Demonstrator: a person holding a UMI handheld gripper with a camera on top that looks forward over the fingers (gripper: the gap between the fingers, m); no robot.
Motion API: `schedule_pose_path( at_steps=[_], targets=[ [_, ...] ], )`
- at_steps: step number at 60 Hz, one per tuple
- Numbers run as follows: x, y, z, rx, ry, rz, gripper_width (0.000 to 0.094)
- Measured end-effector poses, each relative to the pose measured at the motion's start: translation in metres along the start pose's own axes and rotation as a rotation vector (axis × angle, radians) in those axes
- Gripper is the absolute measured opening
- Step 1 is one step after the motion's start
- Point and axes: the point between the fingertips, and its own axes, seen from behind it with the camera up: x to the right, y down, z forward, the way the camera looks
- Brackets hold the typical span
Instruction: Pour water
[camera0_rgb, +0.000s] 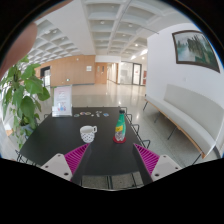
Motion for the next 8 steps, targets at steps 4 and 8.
schedule_pose_path(
  at_steps=[4, 8],
  targets=[
    [0.0009, 0.0018, 0.0002, 0.010, 0.014, -0.023, 0.0861],
    [0.0041, 0.0023, 0.0007, 0.018, 0.029, -0.047, 0.0857]
  ],
)
